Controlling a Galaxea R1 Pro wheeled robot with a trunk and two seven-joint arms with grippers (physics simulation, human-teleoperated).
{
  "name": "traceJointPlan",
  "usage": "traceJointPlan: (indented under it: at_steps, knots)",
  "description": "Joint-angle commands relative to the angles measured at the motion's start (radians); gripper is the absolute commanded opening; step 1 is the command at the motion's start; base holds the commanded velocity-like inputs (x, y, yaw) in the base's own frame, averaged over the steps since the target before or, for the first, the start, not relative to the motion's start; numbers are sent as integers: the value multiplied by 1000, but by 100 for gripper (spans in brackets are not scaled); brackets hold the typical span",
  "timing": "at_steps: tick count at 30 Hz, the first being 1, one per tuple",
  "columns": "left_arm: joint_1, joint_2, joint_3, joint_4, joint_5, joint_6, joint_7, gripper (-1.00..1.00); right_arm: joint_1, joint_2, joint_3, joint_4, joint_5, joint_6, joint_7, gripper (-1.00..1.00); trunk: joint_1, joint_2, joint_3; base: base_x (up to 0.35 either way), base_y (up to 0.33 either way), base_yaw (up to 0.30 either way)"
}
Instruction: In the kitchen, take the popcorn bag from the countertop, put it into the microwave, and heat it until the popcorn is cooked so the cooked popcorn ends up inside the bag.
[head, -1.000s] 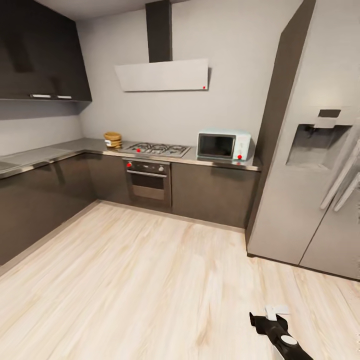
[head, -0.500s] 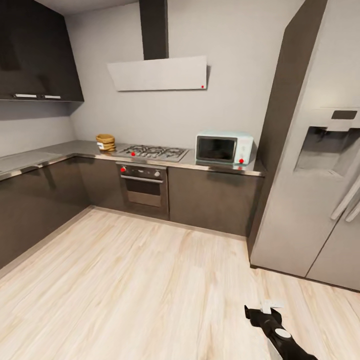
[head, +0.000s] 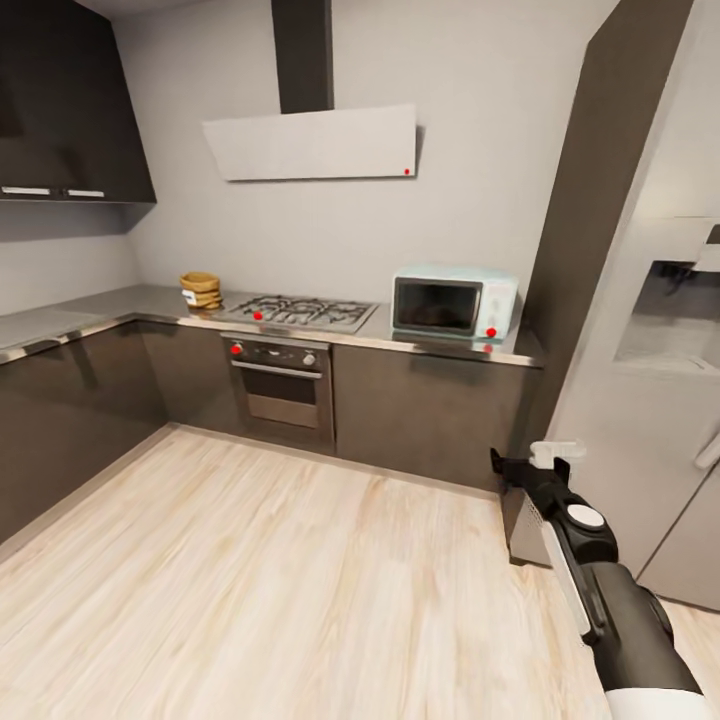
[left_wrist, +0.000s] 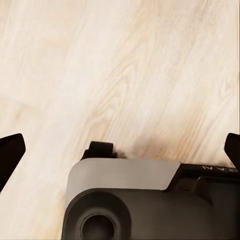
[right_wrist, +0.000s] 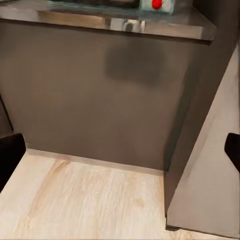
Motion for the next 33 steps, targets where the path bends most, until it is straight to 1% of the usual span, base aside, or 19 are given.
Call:
traceJointPlan:
  at_steps: [1, 4, 7, 9, 11, 13, 16, 24, 30, 32, 33]
  knots:
    - [-1, 0, 7, 1, 2, -3, 0, 100, 1, 0, 3, -14, 0, 8, -3, 100, -3, 7, 2, 333, -179, 0]
    - [2, 0, 7, 1, 2, -4, 0, 100, 4, 1, 22, -27, 0, 9, -3, 100, -3, 7, 2, 336, -80, 0]
    - [5, 0, 7, 1, 2, -4, 0, 100, 6, 1, 33, -35, 2, 12, -3, 100, -3, 7, 2, 340, -19, 0]
    - [8, 0, 8, 1, 3, -4, 0, 100, 6, 2, 61, -37, 3, 12, -4, 100, -3, 7, 2, 343, -3, 0]
    - [9, 0, 9, 2, 4, -4, 0, 100, 7, 13, 87, -37, 4, 12, -6, 100, -3, 7, 2, 343, 35, -11]
    - [10, 0, 9, 2, 5, -4, 0, 100, 7, 34, 101, -35, 6, 12, -7, 100, -3, 7, 2, 343, 130, -161]
    - [10, 1, 10, 2, 5, -4, 0, 100, 7, 51, 106, -34, 6, 12, -8, 100, -3, 7, 2, 332, 193, -260]
    - [10, 0, 10, 2, 5, -4, 0, 100, 7, 54, 100, -38, 5, 14, -7, 100, -3, 7, 2, 310, 223, -298]
    - [11, 0, 4, 2, 3, -5, -3, 100, 7, 54, 98, -38, 5, 14, -8, 100, -3, 7, 2, 49, 33, -300]
    - [11, 0, 6, 2, 3, -3, -3, 100, 7, 54, 98, -37, 5, 14, -7, 100, -11, 21, 8, 2, 1, -300]
    - [10, 0, 5, 2, 3, -3, -3, 100, 7, 54, 98, -37, 5, 14, -7, 100, -11, 21, 8, 0, 0, -300]
